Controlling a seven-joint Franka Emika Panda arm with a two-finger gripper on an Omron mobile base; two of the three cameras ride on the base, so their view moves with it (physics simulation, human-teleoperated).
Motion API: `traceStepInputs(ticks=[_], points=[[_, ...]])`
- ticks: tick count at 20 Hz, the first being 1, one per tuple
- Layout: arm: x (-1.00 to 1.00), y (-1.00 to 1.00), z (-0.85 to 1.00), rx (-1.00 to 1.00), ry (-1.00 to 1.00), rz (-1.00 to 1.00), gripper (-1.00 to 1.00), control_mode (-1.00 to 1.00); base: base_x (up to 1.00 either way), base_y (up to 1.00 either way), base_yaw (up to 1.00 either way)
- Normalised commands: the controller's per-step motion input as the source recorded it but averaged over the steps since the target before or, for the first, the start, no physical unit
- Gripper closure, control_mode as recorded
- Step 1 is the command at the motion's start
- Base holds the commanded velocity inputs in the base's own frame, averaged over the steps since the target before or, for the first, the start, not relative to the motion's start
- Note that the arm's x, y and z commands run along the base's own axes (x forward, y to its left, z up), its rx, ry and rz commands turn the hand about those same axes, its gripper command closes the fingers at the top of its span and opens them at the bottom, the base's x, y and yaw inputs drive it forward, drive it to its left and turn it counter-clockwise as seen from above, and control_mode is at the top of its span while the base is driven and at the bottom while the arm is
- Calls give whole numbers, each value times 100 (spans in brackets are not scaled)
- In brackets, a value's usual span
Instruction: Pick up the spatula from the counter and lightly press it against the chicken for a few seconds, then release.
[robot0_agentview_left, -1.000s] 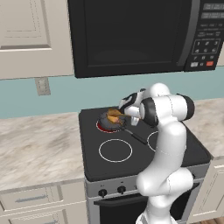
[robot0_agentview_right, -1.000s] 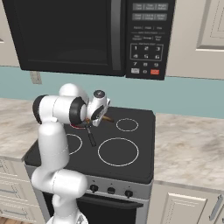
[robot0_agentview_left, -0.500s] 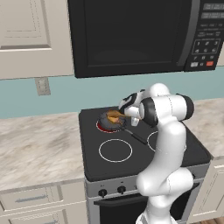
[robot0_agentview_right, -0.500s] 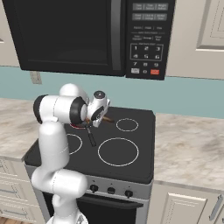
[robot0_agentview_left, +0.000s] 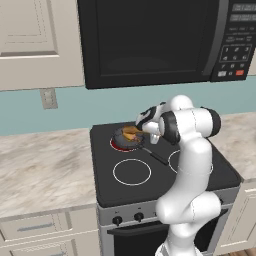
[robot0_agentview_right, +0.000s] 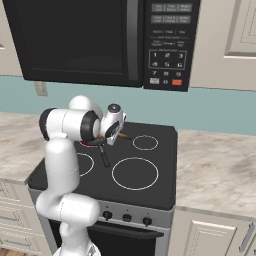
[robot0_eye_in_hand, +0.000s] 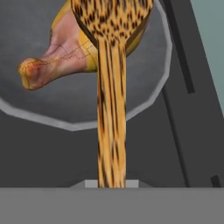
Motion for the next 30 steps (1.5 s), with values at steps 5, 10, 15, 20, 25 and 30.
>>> traceStepInputs(ticks=[5, 10, 15, 20, 25, 30], points=[[0, 0, -5, -2, 0, 1, 100, -100, 0, 0, 0], [0, 0, -5, -1, 0, 1, 100, -100, 0, 0, 0], [0, 0, -9, 0, 0, 1, 100, -100, 0, 0, 0], [0, 0, -5, 0, 0, 1, 100, -100, 0, 0, 0], [0, 0, 6, 0, -5, 2, 100, -100, 0, 0, 0], [-10, 0, 24, 0, -13, 3, 100, -100, 0, 0, 0]])
